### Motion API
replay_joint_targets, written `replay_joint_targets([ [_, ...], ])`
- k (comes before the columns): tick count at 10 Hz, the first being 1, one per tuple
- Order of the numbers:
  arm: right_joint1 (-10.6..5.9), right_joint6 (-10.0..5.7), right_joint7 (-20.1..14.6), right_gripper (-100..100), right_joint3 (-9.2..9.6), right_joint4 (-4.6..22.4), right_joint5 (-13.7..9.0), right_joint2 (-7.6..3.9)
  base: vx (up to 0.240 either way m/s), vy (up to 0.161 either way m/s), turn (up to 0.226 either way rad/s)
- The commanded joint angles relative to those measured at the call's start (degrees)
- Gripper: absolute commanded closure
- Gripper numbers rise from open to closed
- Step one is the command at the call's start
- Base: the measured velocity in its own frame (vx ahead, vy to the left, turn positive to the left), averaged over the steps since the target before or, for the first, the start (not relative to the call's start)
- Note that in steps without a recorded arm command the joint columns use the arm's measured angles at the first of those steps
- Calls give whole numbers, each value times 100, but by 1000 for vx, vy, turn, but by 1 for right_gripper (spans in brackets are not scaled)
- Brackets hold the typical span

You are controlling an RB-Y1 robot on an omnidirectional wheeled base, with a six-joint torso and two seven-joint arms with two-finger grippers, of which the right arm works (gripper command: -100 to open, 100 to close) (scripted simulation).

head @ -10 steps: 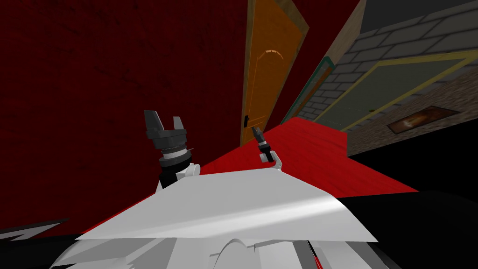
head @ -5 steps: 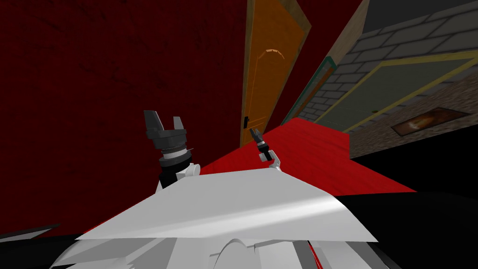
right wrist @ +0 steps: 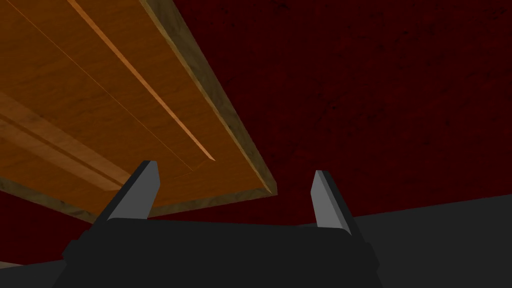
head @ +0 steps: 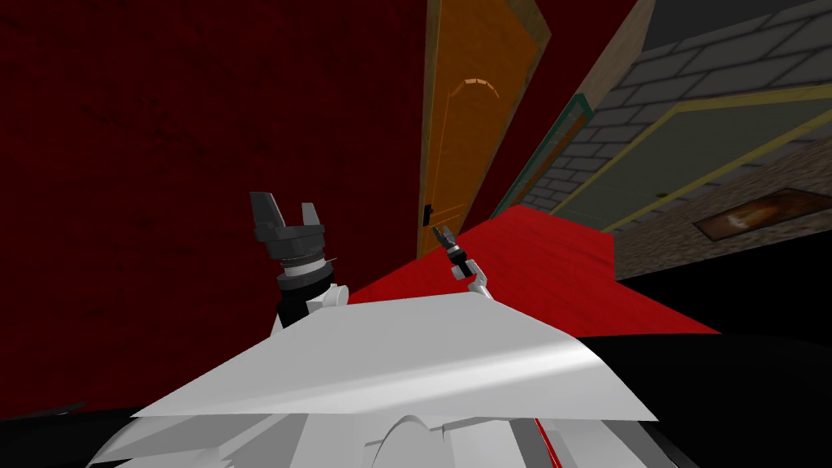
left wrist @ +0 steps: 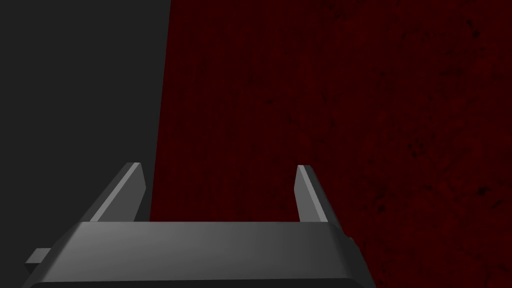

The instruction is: Pull the door open

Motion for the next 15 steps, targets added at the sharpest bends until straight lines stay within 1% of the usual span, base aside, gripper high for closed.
replay_joint_targets([
  [1,-108,-34,107,-100,17,252,76,-45,89,-36,14],
  [10,-707,-148,572,-100,87,1512,446,-338,96,-43,12],
  [11,-827,-171,665,-100,101,1767,520,-396,128,-49,14],
  [15,-1047,-213,835,-100,127,2228,656,-500,101,-51,12],
])
